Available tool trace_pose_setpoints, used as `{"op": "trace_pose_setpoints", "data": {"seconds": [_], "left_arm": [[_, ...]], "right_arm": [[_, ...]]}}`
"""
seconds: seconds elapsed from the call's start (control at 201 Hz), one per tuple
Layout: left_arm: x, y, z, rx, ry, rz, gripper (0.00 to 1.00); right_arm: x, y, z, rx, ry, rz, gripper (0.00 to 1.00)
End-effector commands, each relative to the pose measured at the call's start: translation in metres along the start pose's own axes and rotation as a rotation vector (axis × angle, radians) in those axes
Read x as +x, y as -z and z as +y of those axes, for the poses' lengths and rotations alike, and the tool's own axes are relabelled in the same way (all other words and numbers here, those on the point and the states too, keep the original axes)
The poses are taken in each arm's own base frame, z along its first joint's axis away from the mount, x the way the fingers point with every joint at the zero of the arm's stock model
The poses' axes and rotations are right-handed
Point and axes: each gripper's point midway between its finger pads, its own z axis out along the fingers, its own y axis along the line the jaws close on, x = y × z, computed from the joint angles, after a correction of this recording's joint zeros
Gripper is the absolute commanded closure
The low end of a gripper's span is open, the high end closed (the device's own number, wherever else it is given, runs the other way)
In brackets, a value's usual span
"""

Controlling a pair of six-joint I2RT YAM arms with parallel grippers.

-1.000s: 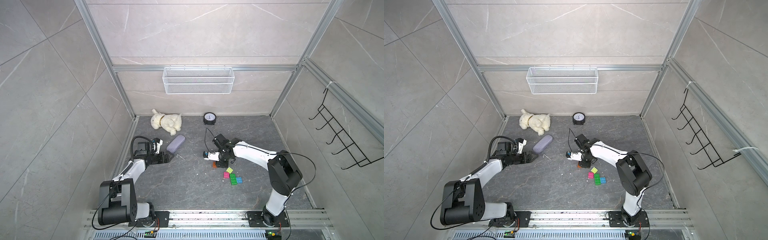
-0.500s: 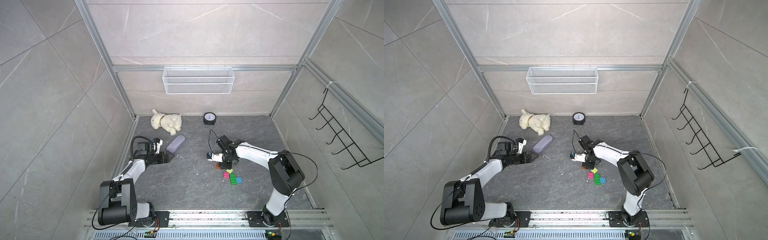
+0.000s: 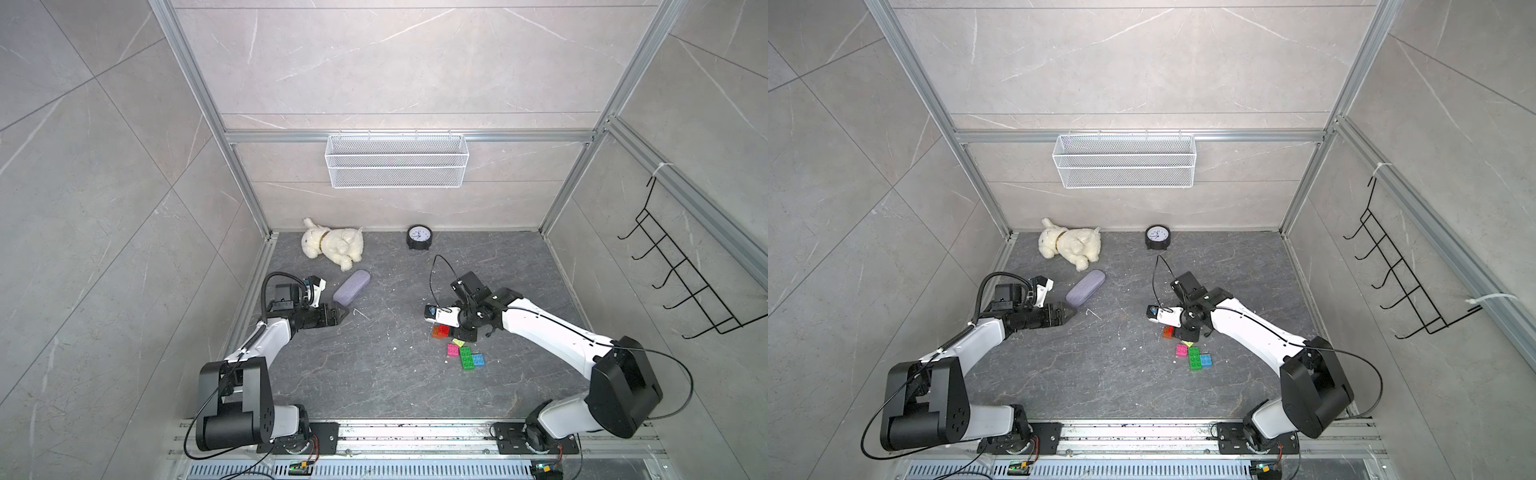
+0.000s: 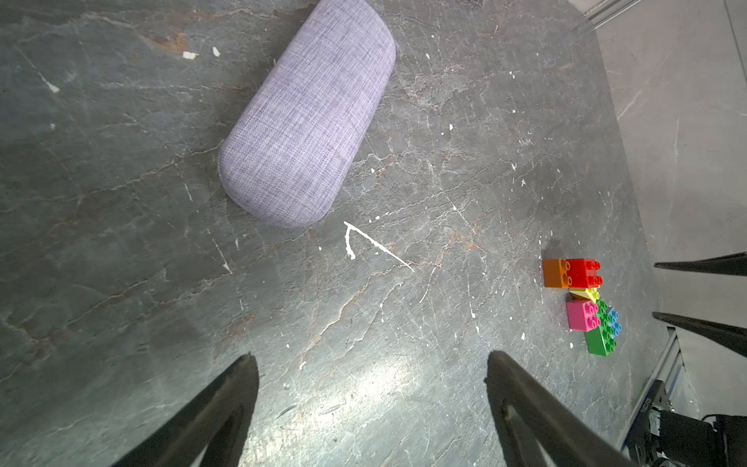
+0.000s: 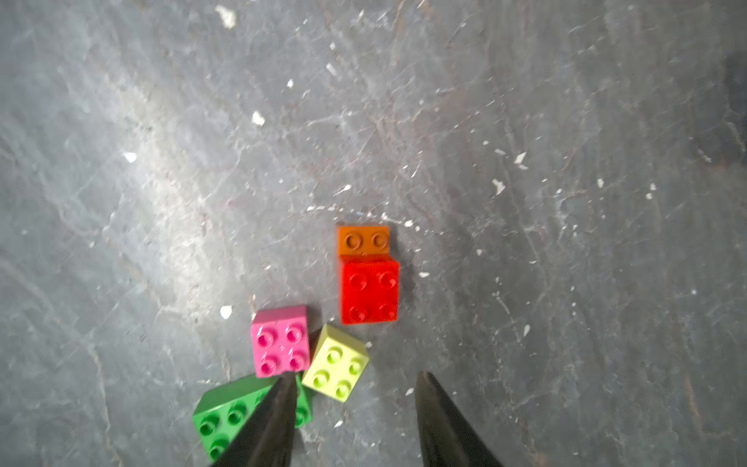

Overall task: Assemble the letter y with lego
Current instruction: Move the lego brick at the center of the board.

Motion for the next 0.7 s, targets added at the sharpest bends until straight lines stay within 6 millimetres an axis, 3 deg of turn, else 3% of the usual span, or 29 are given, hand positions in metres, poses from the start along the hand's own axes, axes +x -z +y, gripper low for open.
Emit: {"op": "trace_pose_setpoints", "data": {"seconds": [0.0, 0.149, 0.433, 0.692], "left_arm": [[-0.011, 0.003, -0.021, 0.12, -0.027, -0.032, 0.09], [-0.009, 0.002, -0.026, 0.144, -0.028, -0.028, 0.09], [-0.009, 0.003, -0.022, 0.107, -0.038, -0.028, 0.09], [-0.009, 0.003, -0.02, 0.095, -0.042, -0.028, 0.09]], "right_arm": [[0.019, -0.01, 0.032, -0.084, 0.078, 0.029, 0.52], [0.024, -0.02, 0.04, -0.097, 0.099, 0.048, 0.52], [0.018, -0.04, 0.037, -0.117, 0.091, 0.077, 0.52], [0.019, -0.047, 0.038, -0.127, 0.085, 0.092, 0.52]]}}
